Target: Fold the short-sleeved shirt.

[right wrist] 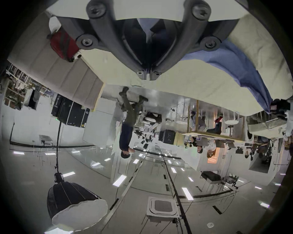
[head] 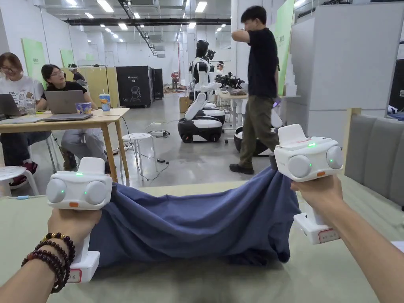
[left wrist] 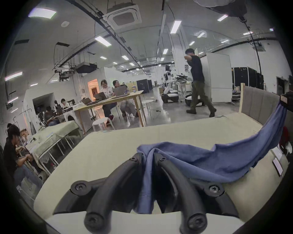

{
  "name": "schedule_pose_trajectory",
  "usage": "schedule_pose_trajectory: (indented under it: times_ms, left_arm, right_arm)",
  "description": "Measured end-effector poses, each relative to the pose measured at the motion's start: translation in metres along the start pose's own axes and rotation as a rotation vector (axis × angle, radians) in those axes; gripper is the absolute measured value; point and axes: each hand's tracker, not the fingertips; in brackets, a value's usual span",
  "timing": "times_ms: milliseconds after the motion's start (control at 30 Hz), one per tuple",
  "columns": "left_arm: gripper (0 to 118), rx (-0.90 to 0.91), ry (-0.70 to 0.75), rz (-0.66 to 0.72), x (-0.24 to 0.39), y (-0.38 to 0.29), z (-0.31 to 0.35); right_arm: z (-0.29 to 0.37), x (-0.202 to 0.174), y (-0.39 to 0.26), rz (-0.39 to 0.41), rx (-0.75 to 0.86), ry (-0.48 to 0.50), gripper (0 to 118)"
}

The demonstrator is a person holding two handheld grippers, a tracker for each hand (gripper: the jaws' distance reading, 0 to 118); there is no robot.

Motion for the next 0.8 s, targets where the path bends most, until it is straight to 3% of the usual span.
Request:
schedule_pose_trajectory:
  times_ms: [200, 467, 800]
  left_arm:
    - [12, -0.100, -0.024, 0.000, -0.006, -0.087, 0.056]
    - [12, -0.213, -0.081, 0.047, -0.005, -0.201, 0.123]
    - [12, -0.241, -0.129, 0.046, -0.029, -0.289, 0.164]
  right_arm:
    - [0.060, -0.006, -0.069, 0.004, -0.063, 0.028, 3]
    - [0.133, -0.022, -0.179, -0.060, -0.198, 0.068, 3]
    - [0.219, -0.027, -0.270, 0.017, -0.343, 0.149, 3]
